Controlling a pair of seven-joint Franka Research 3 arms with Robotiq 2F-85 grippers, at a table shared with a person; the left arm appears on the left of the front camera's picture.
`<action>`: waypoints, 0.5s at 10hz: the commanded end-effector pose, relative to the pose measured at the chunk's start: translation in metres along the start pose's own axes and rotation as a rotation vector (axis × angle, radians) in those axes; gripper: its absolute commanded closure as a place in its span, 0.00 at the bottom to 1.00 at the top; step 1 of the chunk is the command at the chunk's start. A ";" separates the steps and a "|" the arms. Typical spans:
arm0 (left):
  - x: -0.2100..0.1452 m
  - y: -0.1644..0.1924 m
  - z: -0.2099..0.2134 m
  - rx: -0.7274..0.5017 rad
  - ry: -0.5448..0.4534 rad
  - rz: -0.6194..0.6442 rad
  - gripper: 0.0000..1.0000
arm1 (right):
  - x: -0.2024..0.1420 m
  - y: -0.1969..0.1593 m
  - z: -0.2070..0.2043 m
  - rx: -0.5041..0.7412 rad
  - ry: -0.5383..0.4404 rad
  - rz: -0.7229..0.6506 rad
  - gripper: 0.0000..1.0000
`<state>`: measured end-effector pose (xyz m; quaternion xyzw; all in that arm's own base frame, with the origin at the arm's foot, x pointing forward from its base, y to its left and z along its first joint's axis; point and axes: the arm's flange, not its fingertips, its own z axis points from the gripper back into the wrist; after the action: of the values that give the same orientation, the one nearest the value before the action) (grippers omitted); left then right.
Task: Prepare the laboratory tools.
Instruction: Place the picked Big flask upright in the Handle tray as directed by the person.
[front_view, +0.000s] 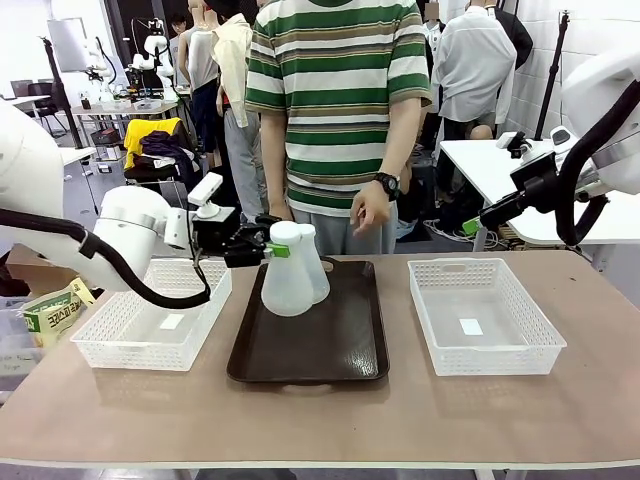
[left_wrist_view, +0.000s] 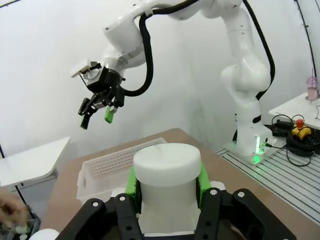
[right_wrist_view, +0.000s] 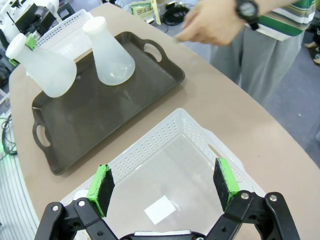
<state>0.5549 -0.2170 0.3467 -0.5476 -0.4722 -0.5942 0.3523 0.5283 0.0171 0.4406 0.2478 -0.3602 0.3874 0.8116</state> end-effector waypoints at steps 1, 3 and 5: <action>-0.010 -0.001 -0.008 -0.030 -0.107 0.020 1.00 | 0.000 0.000 -0.001 -0.011 0.003 0.000 0.00; -0.027 -0.003 -0.007 -0.040 -0.148 0.097 1.00 | 0.000 0.000 -0.001 -0.011 0.003 0.000 0.00; -0.044 -0.008 -0.008 -0.038 -0.177 0.145 1.00 | 0.000 0.000 -0.001 -0.011 0.003 0.000 0.00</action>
<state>0.5423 -0.2242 0.2982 -0.6242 -0.4482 -0.5464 0.3331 0.5283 0.0171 0.4407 0.2478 -0.3602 0.3874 0.8116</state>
